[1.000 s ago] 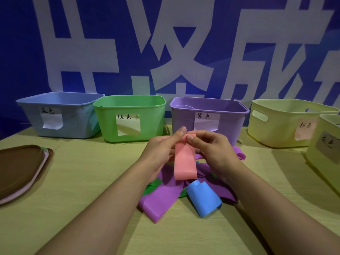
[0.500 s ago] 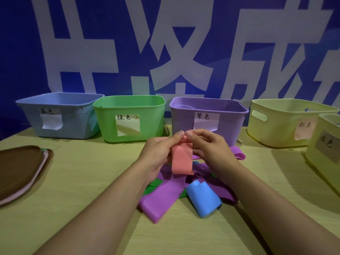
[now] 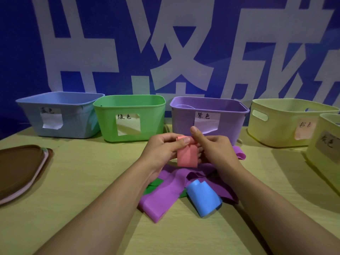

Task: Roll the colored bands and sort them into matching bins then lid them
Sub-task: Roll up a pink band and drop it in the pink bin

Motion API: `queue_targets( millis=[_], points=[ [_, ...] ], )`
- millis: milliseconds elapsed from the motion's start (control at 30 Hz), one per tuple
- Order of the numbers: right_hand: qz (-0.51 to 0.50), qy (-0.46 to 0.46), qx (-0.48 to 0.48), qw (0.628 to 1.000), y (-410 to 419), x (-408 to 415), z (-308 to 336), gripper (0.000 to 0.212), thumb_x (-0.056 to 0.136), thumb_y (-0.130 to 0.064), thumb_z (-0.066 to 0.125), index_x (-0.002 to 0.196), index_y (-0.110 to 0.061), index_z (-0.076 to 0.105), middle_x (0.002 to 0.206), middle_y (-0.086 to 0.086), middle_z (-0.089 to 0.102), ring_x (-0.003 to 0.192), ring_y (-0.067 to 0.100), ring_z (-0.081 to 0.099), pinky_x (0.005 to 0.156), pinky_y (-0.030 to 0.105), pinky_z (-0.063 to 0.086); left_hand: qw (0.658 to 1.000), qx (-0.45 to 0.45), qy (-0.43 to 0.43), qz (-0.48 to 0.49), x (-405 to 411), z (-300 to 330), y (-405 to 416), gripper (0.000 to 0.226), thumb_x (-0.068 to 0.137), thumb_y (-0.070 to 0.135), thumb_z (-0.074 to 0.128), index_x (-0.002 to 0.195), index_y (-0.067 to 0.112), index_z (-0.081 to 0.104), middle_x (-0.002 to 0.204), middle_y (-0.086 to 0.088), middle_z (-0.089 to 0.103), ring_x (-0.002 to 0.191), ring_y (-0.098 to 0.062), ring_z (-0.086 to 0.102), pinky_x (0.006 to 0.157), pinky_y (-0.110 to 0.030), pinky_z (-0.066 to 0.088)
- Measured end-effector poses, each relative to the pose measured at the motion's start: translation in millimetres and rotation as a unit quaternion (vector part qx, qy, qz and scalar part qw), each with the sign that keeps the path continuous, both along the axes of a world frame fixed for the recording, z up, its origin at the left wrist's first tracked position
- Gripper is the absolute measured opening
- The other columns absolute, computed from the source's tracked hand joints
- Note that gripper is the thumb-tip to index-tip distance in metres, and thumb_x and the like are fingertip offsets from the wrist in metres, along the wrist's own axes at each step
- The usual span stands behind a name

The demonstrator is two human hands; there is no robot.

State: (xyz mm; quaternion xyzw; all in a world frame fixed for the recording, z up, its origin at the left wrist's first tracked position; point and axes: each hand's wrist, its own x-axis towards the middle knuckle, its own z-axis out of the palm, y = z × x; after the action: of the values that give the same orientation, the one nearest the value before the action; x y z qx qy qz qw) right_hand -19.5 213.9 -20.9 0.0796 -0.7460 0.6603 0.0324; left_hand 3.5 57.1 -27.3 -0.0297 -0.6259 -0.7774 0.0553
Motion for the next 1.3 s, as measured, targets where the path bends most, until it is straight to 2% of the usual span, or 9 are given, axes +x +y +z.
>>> queue_targets(
  millis=[133,233,400,567,733,900,1133,1233,1300],
  points=[
    [0.003,0.022,0.005,1.000,0,-4,-3,0.056,0.088,-0.053,0.073,0.083,0.003,0.076,0.078,0.022,0.074,0.065,0.020,0.067,0.077,0.046,0.062,1.000,0.004,0.008,0.009,0,0,0,0.009,0.087,0.004,0.076,0.096,0.005,0.076,0.096,-0.015,0.077,0.087,-0.022,0.074,0.073,-0.026,0.061],
    [0.014,0.023,-0.009,1.000,1,-7,-6,0.053,0.087,-0.051,0.075,0.083,0.002,0.076,0.081,0.024,0.073,0.069,0.023,0.067,0.081,0.052,0.061,1.000,0.008,0.009,0.009,0,0,1,0.012,0.086,0.003,0.076,0.098,0.004,0.076,0.101,-0.019,0.077,0.089,-0.022,0.074,0.078,-0.028,0.062],
    [0.038,0.009,-0.045,0.998,2,-11,-8,0.041,0.088,-0.039,0.076,0.088,0.002,0.077,0.078,0.017,0.075,0.070,0.021,0.068,0.078,0.043,0.060,0.999,0.038,-0.010,-0.010,3,3,1,0.020,0.085,-0.005,0.073,0.105,-0.002,0.074,0.096,-0.016,0.076,0.079,-0.016,0.075,0.066,-0.021,0.059],
    [0.070,0.005,-0.074,0.995,2,-14,-9,0.034,0.090,-0.028,0.076,0.097,0.005,0.075,0.090,0.023,0.076,0.084,0.032,0.074,0.085,0.046,0.062,0.998,0.057,-0.026,-0.008,3,5,-1,0.027,0.081,-0.012,0.073,0.106,-0.001,0.073,0.101,-0.019,0.076,0.081,-0.022,0.076,0.066,-0.025,0.061],
    [0.080,0.023,-0.068,0.994,4,-13,-7,0.024,0.090,-0.023,0.076,0.098,-0.001,0.077,0.093,0.020,0.077,0.095,0.040,0.074,0.091,0.047,0.061,0.997,0.062,-0.030,-0.019,3,6,-2,0.027,0.085,0.009,0.075,0.110,-0.002,0.073,0.104,-0.020,0.077,0.089,-0.023,0.075,0.078,-0.028,0.063],
    [0.084,0.039,-0.060,0.994,3,-12,-6,0.021,0.088,-0.019,0.078,0.099,-0.002,0.077,0.096,0.021,0.076,0.100,0.045,0.069,0.092,0.048,0.060,0.996,0.035,-0.078,0.019,2,6,0,0.041,0.093,0.038,0.071,0.107,-0.001,0.072,0.096,-0.018,0.078,0.084,-0.022,0.077,0.069,-0.031,0.062],
    [0.090,0.047,-0.048,0.994,2,-11,-7,0.015,0.086,-0.014,0.079,0.097,-0.003,0.077,0.094,0.021,0.076,0.095,0.043,0.072,0.087,0.042,0.062,0.996,0.022,-0.085,0.025,0,1,-3,0.042,0.089,0.034,0.075,0.107,-0.004,0.074,0.100,-0.024,0.076,0.081,-0.027,0.075,0.062,-0.034,0.060],
    [0.091,0.046,-0.047,0.994,3,-9,-5,0.016,0.086,-0.017,0.079,0.097,-0.005,0.078,0.094,0.020,0.076,0.082,0.027,0.071,0.074,0.026,0.060,0.997,0.023,-0.069,0.027,-1,1,-4,0.043,0.078,0.035,0.078,0.099,-0.002,0.077,0.093,-0.020,0.077,0.075,-0.022,0.073,0.063,-0.030,0.059],
    [0.103,0.033,-0.063,0.992,3,-7,-5,0.020,0.087,-0.018,0.078,0.100,-0.003,0.077,0.097,0.020,0.076,0.085,0.024,0.071,0.076,0.026,0.060,0.997,0.031,-0.059,0.031,-2,1,-4,0.045,0.072,0.034,0.079,0.099,-0.002,0.077,0.097,-0.021,0.077,0.081,-0.022,0.073,0.071,-0.029,0.058]
  ],
)
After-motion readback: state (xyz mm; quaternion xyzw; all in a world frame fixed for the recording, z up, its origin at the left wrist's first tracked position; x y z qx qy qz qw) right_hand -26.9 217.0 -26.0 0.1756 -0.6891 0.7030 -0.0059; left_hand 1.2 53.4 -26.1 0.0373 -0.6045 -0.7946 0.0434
